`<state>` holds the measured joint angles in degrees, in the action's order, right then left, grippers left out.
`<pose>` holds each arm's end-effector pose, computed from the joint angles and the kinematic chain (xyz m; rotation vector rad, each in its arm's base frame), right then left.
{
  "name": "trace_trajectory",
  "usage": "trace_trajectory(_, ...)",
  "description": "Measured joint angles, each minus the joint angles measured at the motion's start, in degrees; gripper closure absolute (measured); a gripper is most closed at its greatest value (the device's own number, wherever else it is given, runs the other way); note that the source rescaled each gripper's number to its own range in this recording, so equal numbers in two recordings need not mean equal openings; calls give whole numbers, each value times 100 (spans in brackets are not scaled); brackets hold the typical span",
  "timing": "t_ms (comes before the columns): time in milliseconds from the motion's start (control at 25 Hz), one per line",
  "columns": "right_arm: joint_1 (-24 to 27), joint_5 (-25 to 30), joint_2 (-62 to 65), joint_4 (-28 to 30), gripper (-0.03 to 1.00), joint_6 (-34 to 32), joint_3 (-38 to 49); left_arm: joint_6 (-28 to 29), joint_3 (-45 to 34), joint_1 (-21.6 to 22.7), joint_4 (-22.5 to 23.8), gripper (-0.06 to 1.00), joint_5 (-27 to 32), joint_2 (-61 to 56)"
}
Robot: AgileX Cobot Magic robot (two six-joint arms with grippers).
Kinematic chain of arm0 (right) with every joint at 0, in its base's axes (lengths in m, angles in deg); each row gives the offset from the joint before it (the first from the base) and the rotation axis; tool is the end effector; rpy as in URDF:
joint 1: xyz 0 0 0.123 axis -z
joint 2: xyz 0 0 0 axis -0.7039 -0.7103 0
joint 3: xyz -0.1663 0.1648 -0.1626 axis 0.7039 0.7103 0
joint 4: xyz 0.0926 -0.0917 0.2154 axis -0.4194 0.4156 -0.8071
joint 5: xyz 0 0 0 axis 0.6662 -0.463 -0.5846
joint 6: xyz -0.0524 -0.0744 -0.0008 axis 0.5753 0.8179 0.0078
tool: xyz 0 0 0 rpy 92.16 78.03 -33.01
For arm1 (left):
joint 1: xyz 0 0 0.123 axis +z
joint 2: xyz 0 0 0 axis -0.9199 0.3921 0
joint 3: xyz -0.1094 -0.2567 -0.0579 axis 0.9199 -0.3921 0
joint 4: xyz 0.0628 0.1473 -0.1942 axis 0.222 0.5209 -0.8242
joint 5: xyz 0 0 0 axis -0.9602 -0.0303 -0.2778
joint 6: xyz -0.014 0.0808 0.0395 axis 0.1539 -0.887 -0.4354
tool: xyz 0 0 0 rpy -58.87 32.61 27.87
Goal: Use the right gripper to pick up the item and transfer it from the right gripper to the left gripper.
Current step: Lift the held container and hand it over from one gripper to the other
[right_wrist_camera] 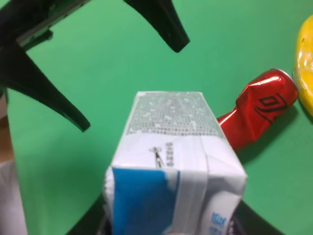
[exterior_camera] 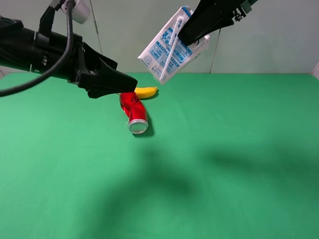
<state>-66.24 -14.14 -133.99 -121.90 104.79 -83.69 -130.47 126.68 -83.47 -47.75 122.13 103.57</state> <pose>0.2857 0.1718 0.3779 -1.4641 1.9907 0.7103 0.2614 -0.1324 0.2426 1.0034 1.9818 -0.6557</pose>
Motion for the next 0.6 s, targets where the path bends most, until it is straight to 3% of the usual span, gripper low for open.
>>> trace_trajectory(240,-27,-5,-5,-97,97,580,0,-185,192,0,0,-1,17,287)
trace_trajectory(600,-513,12,-5,82,97,1012,0,-401,420,-118,206,-1,28,426)
